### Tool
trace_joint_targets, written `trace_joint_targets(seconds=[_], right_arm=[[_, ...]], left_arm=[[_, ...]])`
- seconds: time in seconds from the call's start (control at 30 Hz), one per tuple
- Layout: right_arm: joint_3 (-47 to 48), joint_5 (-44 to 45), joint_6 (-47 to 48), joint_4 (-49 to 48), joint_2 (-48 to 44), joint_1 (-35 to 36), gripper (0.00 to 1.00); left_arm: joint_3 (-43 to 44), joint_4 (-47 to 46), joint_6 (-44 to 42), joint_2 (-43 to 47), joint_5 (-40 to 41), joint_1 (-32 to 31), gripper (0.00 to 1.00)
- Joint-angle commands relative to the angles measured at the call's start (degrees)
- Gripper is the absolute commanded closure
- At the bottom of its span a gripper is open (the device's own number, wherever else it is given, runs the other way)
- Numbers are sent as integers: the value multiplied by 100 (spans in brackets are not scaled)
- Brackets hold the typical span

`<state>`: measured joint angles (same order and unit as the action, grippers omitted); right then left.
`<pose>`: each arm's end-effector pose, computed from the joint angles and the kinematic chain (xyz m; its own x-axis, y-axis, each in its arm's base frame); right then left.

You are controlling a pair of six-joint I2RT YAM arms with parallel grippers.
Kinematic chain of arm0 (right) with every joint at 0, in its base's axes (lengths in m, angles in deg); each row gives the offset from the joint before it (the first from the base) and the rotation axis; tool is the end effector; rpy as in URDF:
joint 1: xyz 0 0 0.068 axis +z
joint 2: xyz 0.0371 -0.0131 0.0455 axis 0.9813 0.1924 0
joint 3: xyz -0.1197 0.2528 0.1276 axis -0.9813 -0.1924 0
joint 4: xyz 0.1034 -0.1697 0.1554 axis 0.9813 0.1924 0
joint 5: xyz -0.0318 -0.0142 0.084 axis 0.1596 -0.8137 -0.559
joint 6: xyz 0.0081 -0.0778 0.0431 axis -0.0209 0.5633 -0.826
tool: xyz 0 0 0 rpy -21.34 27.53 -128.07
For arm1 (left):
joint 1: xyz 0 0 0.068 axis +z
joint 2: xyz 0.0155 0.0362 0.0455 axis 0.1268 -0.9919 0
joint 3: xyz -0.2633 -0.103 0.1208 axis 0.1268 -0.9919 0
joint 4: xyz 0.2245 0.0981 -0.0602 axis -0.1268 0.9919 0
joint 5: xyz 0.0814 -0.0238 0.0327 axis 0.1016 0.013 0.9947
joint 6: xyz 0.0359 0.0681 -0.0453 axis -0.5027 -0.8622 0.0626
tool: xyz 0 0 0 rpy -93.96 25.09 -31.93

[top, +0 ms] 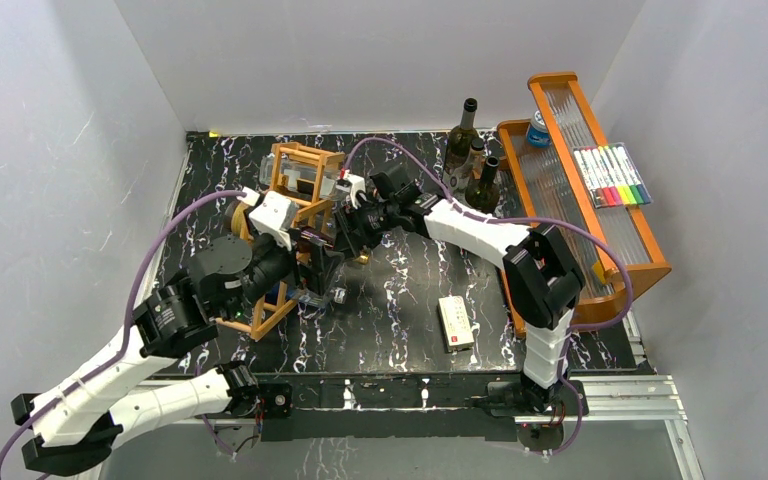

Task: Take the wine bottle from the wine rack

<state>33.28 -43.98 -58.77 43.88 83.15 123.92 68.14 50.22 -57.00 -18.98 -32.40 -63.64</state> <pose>0.2904 0.3612 0.2723 -0.6700 -0.3590 -0.6498 -0.7423 0.3126 0.5927 0.1040 -0.1073 0.4374 -0.1944 -0.0757 -0.9780 0.5666 0.8052 -0.1750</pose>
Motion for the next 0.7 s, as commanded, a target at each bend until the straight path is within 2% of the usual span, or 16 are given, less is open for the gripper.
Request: trace_joint_targets(seconds=[0.0, 0.17, 0.37, 0.57, 0.67], right_arm=[[21, -482, 33, -575, 124, 68, 15], [91, -539, 139, -745, 317, 73, 20], [240, -723, 76, -1003, 583, 69, 40], [200, -664, -127, -1415, 633, 78, 57], [118, -632, -312, -1774, 642, 126, 61]], left_arm=[[38, -97, 27, -71, -71, 10, 2], [49, -97, 62, -68, -101, 11, 2], [97, -13, 101, -14, -80, 6, 2], [156, 73, 103, 35, -38, 10, 2], [179, 118, 81, 56, 8, 4, 2]])
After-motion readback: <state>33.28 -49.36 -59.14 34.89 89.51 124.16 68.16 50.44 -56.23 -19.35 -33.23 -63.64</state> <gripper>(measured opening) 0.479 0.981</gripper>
